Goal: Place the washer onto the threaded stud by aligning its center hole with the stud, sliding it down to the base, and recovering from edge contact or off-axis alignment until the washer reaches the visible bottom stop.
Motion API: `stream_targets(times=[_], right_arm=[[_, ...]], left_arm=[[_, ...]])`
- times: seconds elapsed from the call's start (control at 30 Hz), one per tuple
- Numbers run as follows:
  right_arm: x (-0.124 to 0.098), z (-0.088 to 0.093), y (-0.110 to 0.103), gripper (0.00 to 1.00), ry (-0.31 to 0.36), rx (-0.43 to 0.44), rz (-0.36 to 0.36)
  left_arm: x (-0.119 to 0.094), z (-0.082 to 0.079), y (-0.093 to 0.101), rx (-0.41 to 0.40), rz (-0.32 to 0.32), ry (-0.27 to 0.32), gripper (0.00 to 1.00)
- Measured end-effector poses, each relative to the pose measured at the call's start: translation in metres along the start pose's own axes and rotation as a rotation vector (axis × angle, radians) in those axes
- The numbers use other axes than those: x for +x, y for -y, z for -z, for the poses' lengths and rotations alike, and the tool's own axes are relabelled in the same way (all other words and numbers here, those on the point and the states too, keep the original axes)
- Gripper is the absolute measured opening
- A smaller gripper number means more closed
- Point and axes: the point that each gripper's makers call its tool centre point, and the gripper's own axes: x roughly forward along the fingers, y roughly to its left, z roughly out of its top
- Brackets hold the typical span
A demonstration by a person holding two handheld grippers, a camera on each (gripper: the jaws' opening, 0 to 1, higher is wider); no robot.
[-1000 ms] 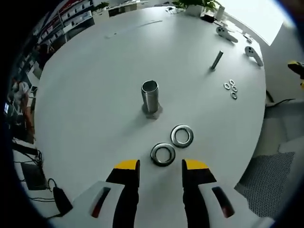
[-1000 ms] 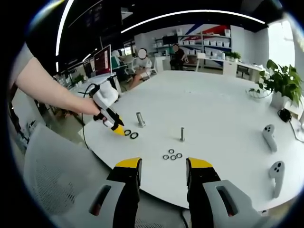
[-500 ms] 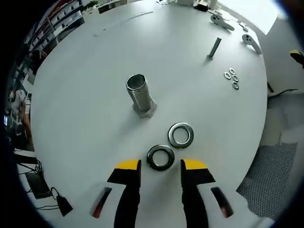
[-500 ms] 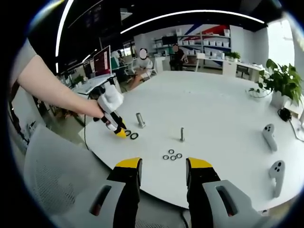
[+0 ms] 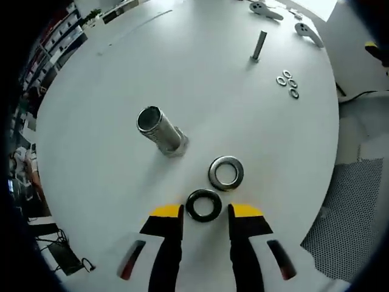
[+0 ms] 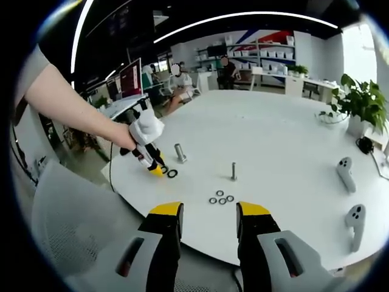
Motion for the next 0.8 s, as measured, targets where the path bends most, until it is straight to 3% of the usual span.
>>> stream_targets(times=[0.17,0.27,0.33,0.47,0.57,0.67,0.8], right_arm=[[-0.0005,-0.0006,0.0002,0.37,0.005,0.001,0.001],[-0.0007,-0.0009,-0.0003,0.37,0.006,0.0,-0.001],[-0.0006,-0.001,0.0,0.36,0.006,0.0,0.0],[-0.0006,-0.0012,-0.0004,0.36,0.008,0.001,-0.004],[-0.0006,-0.0007,-0.0006,0.36,0.004,0.002,-0.005],[-0.0009,-0.0016,-0.0004,0.36,0.009,0.001,-0.003],[-0.0005,-0.0011,-0.0005,0.36,0.006,-0.001,-0.004]], left_arm=[[-0.0003,-0.0005,0.0015,0.008,-0.005,-0.038,0.26],[0.0007,-0.0018,0.0046,0.088,0.008,-0.063,0.21],[0.0009,-0.002,0.0031,0.042,0.004,-0.075,0.2],[0.001,-0.0017,0.0026,0.056,0.01,-0.095,0.2],[0.0,-0.0009,0.0027,0.041,0.002,-0.072,0.2],[-0.0013,-0.0001,0.0044,0.047,-0.013,0.0,0.19],[-0.0028,0.0017,0.0038,0.02,-0.024,0.046,0.19]])
